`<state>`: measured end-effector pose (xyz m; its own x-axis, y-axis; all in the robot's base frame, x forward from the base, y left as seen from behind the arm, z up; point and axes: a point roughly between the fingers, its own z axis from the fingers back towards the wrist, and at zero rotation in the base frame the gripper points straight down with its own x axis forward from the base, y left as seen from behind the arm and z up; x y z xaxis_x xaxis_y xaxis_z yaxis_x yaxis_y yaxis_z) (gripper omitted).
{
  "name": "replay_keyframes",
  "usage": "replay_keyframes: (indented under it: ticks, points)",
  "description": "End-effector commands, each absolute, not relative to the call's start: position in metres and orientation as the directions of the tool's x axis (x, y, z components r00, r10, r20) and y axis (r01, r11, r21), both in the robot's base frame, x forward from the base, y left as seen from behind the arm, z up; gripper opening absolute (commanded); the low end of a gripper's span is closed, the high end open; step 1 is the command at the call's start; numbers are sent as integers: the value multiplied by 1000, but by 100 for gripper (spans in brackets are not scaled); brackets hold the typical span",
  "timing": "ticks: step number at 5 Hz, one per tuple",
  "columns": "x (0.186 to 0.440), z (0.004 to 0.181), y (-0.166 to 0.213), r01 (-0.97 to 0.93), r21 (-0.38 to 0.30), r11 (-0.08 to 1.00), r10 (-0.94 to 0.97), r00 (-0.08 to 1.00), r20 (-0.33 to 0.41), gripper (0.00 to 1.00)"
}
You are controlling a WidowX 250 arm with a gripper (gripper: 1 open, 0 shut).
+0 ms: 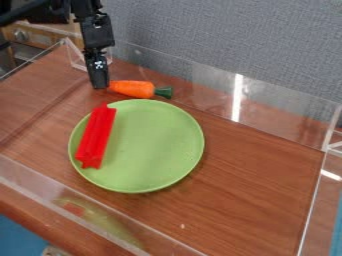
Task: Move the carrot from the green plate to the table
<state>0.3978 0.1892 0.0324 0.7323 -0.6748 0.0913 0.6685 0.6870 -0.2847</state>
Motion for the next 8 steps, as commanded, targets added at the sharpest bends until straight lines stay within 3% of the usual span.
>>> replay_keyframes:
  ticks: [1,6,7,8]
  points:
    - [411,46,191,695,-251,674,-692,712,115,100]
    - [437,52,175,677,-330,657,-677,723,135,100]
    - [436,57,172,653,-338,678,-647,748,149,0]
    - [429,66,165,641,-346,685,-629,760,163,0]
